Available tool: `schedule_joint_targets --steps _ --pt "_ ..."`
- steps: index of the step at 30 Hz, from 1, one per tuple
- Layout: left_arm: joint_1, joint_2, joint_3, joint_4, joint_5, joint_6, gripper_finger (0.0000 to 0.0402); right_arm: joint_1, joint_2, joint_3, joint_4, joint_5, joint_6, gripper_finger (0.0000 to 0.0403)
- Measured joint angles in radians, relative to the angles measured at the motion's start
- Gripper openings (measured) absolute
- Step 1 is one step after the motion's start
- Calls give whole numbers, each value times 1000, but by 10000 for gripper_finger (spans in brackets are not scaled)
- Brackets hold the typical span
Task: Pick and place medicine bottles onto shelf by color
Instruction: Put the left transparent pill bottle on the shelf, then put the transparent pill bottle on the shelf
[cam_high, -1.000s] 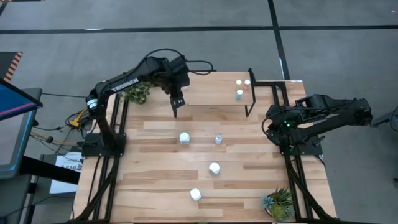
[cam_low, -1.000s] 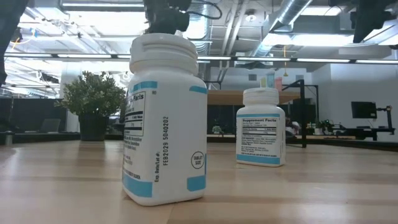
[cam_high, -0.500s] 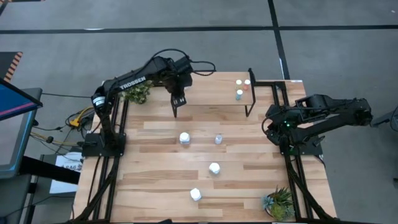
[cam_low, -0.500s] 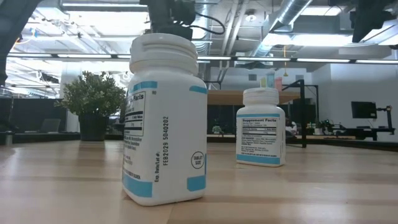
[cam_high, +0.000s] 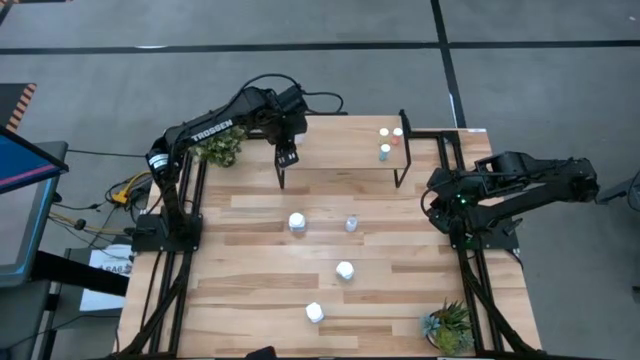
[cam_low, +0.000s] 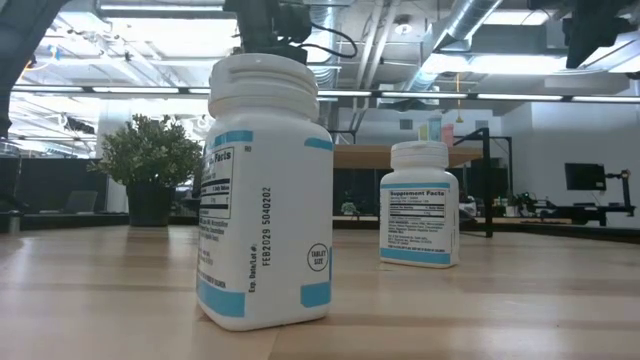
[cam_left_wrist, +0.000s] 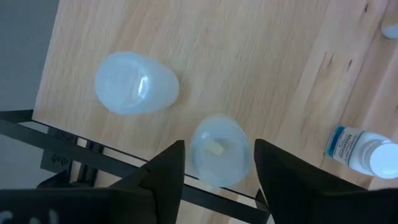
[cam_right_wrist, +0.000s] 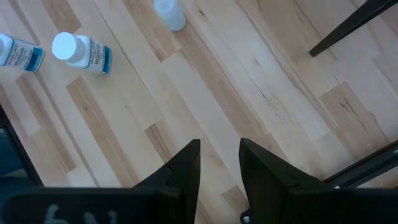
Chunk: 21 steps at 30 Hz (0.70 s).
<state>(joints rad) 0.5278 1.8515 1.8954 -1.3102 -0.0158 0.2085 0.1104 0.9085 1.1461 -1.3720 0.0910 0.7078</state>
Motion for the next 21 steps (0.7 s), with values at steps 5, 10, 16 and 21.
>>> schedule_joint_targets --steps 5,10,16,21 --pt "0 0 0 0 -16 -1 204 0 0 0 0 0 0 134" --pt "0 0 18 -10 -26 -2 212 0 0 0 0 -5 1 134" --pt "-3 0 121 -51 -26 -19 213 0 0 0 -1 -10 2 134" --pt "-28 0 235 -100 -20 -51 213 0 0 0 -4 -10 2 134"
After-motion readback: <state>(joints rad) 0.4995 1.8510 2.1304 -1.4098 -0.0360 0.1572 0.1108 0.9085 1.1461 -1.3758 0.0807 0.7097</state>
